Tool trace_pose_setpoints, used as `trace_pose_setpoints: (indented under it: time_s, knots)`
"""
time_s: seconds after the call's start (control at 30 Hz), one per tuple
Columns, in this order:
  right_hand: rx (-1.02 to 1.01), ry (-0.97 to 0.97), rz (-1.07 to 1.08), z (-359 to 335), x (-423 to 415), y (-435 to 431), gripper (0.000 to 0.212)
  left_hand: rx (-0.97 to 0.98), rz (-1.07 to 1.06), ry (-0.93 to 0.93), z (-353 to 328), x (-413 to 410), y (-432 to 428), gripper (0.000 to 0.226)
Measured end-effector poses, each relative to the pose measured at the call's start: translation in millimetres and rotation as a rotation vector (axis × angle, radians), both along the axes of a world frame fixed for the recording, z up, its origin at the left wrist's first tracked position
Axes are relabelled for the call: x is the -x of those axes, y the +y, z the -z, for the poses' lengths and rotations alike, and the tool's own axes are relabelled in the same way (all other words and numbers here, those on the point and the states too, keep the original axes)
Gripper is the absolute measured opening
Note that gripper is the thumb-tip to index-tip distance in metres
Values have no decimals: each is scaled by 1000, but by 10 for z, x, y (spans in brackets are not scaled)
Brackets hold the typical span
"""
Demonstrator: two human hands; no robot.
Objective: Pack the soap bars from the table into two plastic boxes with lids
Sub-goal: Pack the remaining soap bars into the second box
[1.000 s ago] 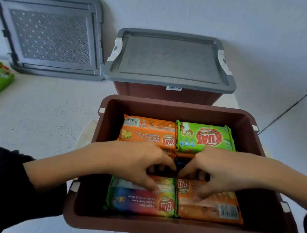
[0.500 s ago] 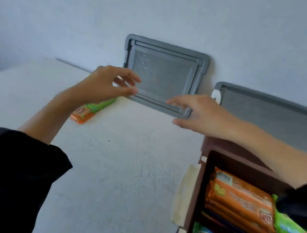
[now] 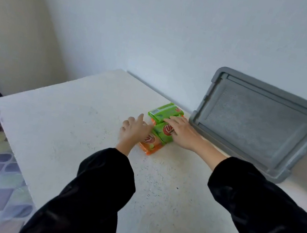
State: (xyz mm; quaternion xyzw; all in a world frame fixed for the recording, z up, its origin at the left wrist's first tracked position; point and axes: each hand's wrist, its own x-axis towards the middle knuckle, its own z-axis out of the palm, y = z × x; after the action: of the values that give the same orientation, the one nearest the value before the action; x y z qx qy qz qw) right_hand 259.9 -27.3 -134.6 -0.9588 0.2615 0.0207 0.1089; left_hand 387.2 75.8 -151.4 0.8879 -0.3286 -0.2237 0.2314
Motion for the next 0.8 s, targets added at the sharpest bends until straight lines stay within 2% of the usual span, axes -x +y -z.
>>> trace_pose_setpoints:
  time_s: [0.07,0.13,0.23,0.37,0.43,0.53,0.6,0.63,0.7,0.8]
  knots:
    - [165,14,-40,106,19,-80,53,20,58,-72,121,92,-44,51]
    - [273,-1,-68,153,127,-145,67,56,101,-91,206,88,-55,43]
    - [270,41,-91,205,392,-212,92,68,166,-94,214,-6,2,43]
    - [239,112,-61,153,628,-168,110,-61,294,-99,89,-111,133,46]
    - [200,111,-19,118,627,-128,107,-138,317,-96,37,-114,228,50]
    - [68,115,45,112,555,-77,85,-294,406,-182,-44,-122,391,61]
    - [-47,155,50,110,503,-23,92,-340,515,-240,-71,-139,472,75]
    - [-70,169,42,113,479,4,92,-303,562,-227,-61,-150,492,83]
    - [-57,147,47,140,436,35,78,-147,632,-156,-18,-169,527,88]
    - [-33,75,110,143,402,66,70,39,665,-174,32,-180,581,74]
